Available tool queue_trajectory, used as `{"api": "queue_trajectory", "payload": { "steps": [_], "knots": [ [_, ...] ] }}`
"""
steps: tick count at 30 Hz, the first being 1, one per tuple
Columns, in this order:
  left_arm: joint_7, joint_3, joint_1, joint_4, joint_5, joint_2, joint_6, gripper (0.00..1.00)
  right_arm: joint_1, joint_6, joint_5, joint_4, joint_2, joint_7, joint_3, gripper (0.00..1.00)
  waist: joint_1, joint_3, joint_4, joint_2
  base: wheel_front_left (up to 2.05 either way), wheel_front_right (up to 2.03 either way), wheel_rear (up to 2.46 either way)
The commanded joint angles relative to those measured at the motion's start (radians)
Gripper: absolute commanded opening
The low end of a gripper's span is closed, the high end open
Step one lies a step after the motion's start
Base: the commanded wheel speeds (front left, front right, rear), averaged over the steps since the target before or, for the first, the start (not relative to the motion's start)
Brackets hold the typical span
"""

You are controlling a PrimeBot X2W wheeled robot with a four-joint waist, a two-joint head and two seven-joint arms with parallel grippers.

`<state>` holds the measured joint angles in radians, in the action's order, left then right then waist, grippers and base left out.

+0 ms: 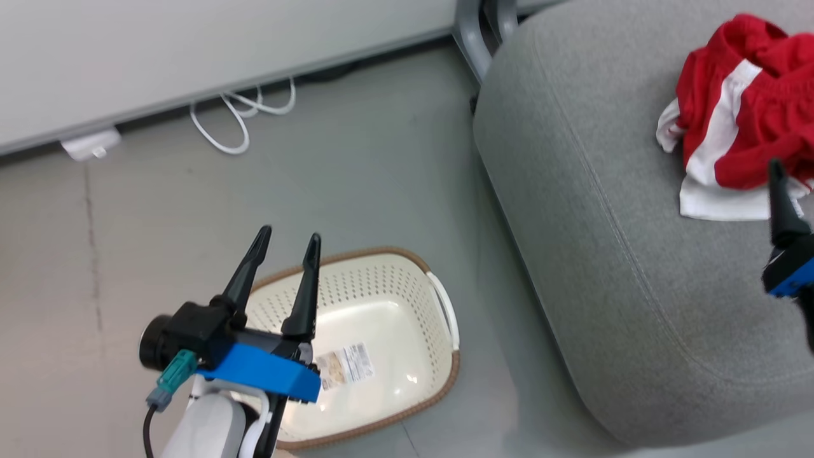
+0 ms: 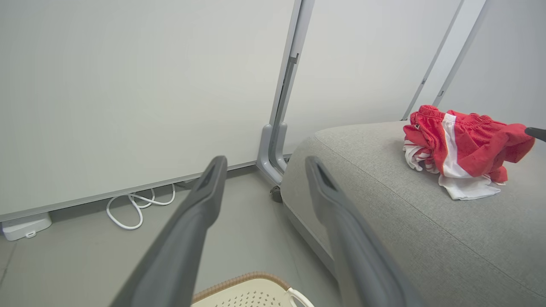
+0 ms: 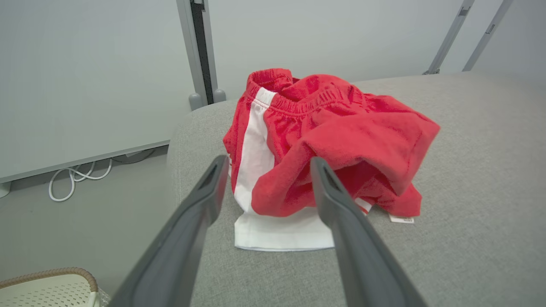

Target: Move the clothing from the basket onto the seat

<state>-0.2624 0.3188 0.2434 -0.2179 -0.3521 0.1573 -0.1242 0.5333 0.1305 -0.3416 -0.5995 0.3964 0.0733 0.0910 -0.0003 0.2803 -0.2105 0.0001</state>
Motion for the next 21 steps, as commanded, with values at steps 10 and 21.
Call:
{"api": "queue_trajectory", "payload": {
  "steps": [10,21],
  "knots": [
    [-0.003,-0.094,-0.12,-0.036,0.002,-0.042,-0.006,1.0,-0.239,0.0,0.051,0.26,-0.102,-0.05,-0.007,1.0,0.0003,-0.169,0.115,-0.0001,0.0,0.0,0.0],
    [-0.003,-0.174,-0.189,-0.066,0.015,-0.047,-0.007,1.0,-0.416,0.0,0.13,0.439,-0.222,-0.062,-0.035,1.0,0.0003,-0.24,0.202,-0.0001,0.0,0.0,0.0]
  ]
}}
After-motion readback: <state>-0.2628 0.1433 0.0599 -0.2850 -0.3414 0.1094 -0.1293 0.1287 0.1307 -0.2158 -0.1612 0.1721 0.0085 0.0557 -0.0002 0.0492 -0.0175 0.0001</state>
